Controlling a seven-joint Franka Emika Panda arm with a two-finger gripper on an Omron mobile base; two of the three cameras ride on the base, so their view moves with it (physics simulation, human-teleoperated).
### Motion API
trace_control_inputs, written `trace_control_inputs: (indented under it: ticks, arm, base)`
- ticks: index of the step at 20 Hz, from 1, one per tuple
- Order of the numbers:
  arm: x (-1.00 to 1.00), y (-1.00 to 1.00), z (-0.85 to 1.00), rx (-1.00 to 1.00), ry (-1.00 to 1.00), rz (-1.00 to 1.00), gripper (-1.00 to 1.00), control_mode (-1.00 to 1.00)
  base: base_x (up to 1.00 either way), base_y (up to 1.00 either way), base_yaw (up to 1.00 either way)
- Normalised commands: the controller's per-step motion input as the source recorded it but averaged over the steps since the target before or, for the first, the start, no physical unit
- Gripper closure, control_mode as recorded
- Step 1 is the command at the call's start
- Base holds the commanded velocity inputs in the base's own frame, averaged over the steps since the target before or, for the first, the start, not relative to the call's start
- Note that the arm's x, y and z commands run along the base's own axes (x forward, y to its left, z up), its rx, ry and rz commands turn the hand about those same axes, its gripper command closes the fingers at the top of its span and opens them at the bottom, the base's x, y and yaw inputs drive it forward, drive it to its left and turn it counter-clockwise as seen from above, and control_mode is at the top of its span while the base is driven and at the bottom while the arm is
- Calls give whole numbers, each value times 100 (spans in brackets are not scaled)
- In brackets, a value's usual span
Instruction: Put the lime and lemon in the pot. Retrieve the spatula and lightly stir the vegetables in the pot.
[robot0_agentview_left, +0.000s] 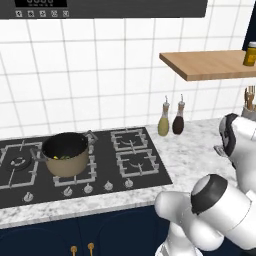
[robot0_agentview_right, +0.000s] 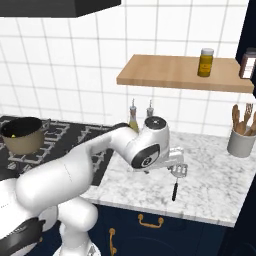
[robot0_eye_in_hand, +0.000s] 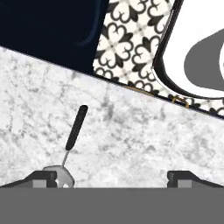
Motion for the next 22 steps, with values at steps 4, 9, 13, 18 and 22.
trace_control_inputs:
  ticks: [4,9,13,18,22]
  arm:
    - [2,-33,-28,9,-4,-35,-100,-100]
    - [3,-39,-35,17,0,-32,-100,-100]
    - [5,-7,-47,15,0,-24,-100,-100]
    - [14,0,-40,5,0,-16,-100,-100]
    - [33,0,-36,0,0,-15,-100,-100]
  base:
    - [0,0,0]
    - [0,0,0]
    - [0,0,0]
    - [0,0,0]
    - [0,0,0]
